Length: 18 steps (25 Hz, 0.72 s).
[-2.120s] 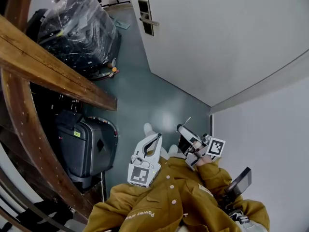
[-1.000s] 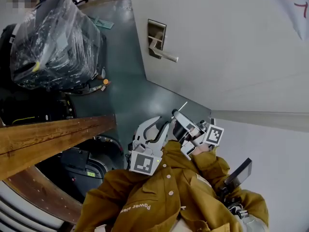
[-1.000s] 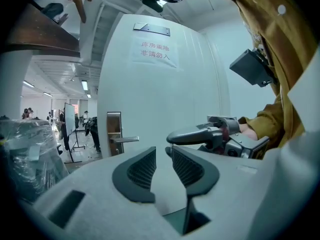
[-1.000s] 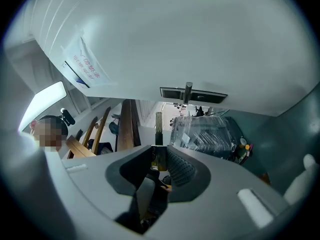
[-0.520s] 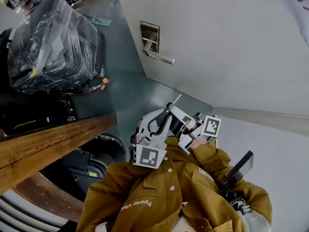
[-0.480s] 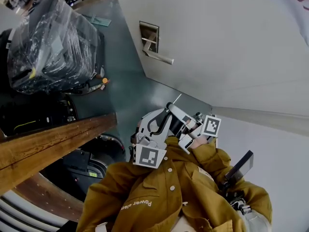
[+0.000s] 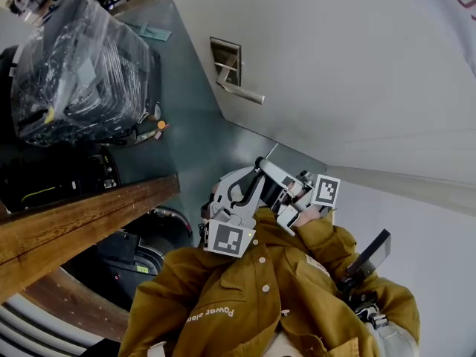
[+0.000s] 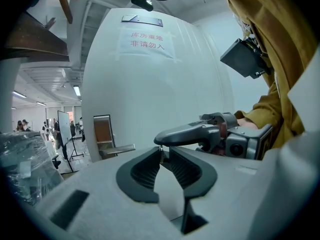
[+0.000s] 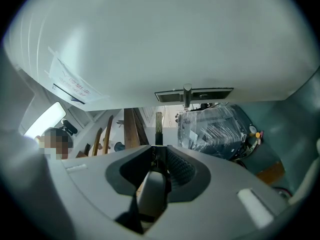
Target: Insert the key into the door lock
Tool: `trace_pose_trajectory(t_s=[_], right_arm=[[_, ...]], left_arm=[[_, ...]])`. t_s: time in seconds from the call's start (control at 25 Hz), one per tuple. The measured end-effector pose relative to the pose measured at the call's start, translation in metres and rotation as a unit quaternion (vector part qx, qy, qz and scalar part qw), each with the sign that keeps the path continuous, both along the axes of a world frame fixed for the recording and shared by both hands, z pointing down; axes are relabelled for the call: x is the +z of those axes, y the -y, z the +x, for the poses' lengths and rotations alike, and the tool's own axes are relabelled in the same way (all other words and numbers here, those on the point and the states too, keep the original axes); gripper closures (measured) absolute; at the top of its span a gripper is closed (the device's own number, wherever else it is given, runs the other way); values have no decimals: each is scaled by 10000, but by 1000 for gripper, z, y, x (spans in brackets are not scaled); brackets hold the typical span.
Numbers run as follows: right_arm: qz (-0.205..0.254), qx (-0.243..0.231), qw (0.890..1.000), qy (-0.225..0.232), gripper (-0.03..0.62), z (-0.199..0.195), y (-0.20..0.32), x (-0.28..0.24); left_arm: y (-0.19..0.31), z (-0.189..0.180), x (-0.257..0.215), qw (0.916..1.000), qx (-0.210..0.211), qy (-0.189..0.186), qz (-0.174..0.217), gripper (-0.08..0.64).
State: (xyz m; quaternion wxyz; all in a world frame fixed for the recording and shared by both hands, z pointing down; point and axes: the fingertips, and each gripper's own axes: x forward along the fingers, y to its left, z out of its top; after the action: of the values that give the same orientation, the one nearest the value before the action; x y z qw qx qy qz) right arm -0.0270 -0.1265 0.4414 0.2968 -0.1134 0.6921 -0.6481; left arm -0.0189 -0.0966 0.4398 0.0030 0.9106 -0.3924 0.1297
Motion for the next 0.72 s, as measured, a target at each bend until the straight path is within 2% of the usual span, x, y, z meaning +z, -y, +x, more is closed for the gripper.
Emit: trace_pose_trajectory(t_s=[0.2,0.36,0.48,0.6,0.64,0.72], right_arm=[[77,-185,9998,65,491,-2,3,-4],[80,-247,9996,84,491,-1,4,-4],[101,-264,9996,88,491,-1,5,-5],[128,-233,9996,87,488,-1,8,-7],[131,-221,9996,101,484,-1,10,-8],[114,-186,9997,116,426,0,13,-7]], left_arm=[[5,1,0,10000,-46,49,66,502],[10,0,-3,9996,19,258,140,534],[11,-1,-1,9999,-124,55,66,535],[14,-1,-3,9998,-138,75,77,537],[15,-2,-6,9997,-101,162,120,537],[18,-4,-11,9992,-27,318,235,537]])
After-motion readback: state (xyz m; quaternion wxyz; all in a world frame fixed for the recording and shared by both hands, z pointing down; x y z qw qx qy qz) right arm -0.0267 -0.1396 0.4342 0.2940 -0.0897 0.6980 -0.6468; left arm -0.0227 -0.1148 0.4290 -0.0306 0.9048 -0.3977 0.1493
